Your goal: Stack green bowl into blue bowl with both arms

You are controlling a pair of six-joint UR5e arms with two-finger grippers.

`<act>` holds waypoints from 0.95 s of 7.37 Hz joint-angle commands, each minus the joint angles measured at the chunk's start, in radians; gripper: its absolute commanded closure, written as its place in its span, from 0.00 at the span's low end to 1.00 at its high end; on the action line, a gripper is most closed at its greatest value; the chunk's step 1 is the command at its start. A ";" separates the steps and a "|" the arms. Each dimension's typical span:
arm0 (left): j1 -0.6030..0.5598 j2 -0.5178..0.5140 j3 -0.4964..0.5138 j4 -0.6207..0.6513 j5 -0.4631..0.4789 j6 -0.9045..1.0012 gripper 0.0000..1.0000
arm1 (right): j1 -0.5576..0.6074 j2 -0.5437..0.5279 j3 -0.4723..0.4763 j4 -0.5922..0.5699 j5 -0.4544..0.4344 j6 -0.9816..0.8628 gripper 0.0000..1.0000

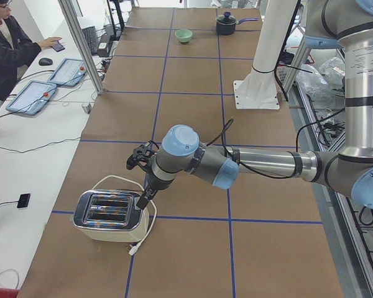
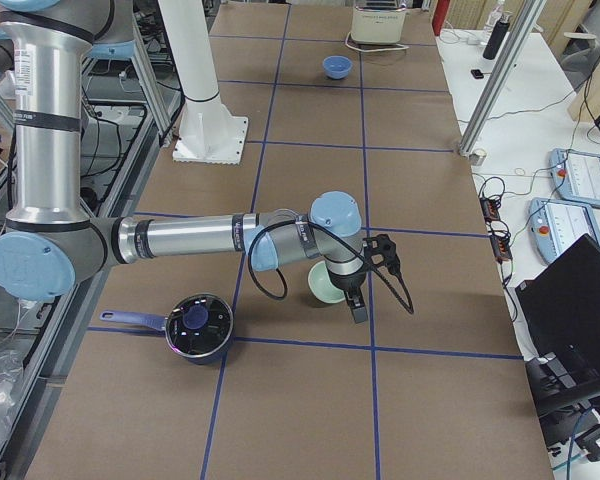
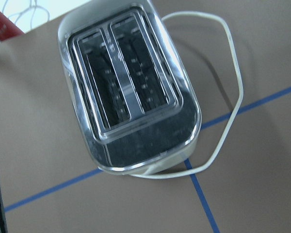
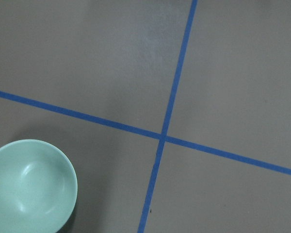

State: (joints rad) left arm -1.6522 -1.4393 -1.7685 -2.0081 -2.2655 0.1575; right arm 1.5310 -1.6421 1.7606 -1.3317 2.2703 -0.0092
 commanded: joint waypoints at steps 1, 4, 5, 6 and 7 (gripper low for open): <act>0.044 -0.007 0.006 -0.089 -0.017 -0.199 0.01 | -0.049 0.031 0.023 0.029 0.003 0.134 0.00; 0.306 -0.016 -0.017 -0.109 -0.008 -0.795 0.01 | -0.095 0.038 0.033 0.057 0.000 0.206 0.00; 0.380 -0.030 -0.016 -0.109 0.001 -0.873 0.02 | -0.095 0.035 0.033 0.058 0.000 0.206 0.00; 0.467 -0.059 -0.008 -0.110 0.015 -0.979 0.02 | -0.095 0.031 0.033 0.060 0.000 0.206 0.00; 0.550 -0.070 0.004 -0.115 0.102 -1.001 0.02 | -0.095 0.027 0.033 0.060 0.002 0.206 0.00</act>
State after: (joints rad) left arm -1.2112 -1.4892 -1.7761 -2.1183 -2.2374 -0.7710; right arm 1.4365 -1.6102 1.7933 -1.2737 2.2705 0.1956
